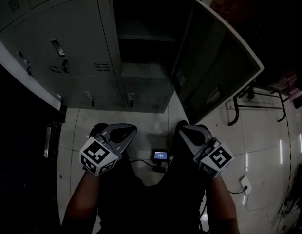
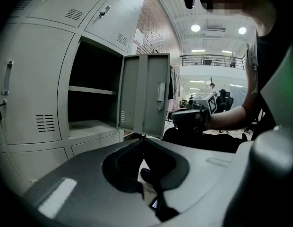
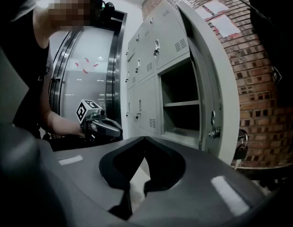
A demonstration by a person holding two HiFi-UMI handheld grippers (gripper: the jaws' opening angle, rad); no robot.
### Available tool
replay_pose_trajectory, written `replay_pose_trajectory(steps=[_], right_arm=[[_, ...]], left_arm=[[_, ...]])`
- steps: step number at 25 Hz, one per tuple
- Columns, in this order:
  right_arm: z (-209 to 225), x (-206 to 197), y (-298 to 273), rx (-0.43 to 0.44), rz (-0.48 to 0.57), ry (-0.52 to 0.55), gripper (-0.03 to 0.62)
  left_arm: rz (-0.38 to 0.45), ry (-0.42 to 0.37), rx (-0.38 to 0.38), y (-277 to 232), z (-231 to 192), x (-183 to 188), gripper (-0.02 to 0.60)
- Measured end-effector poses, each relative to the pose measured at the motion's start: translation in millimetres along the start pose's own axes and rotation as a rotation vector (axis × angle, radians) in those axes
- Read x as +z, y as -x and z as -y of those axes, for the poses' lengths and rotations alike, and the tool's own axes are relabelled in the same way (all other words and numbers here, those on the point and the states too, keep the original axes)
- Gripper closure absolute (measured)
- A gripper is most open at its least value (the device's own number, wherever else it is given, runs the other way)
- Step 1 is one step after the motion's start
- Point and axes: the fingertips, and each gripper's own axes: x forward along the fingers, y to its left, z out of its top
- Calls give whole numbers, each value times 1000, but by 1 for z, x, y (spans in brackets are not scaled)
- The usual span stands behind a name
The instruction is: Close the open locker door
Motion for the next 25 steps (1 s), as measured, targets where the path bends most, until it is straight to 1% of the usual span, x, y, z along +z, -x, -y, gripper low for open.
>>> replay_pose_trajectory(steps=[5,10,13,15,17,19,21,22,24,25], right_arm=[[-1,0,0,5,3,2,592],[6,16,17,6,95,-78,591],[8,20,32,-13,92,0,584],[12,21,42,-34,98,9,546],[25,23,59,-59,116,-21,515],[36,33,78,-43,156,-49,511],[45,49,92,-16,202,-46,510],[53,53,97,-14,210,-29,485],[69,57,100,-18,196,-1,389],[76,58,98,-16,185,3,364]], left_arm=[[-1,0,0,0,0,-1,569],[-5,5,-2,-1,1,-2,569],[-11,6,0,-2,2,-1,569],[-27,-5,0,-1,0,-1,569],[-34,-11,-1,-3,0,-2,569],[-29,-10,0,-5,2,-3,569],[-26,-12,1,-6,2,-3,569],[-26,-13,2,-6,1,-3,569],[-26,-13,4,-7,1,-3,569],[-26,-12,5,-7,1,-3,569]])
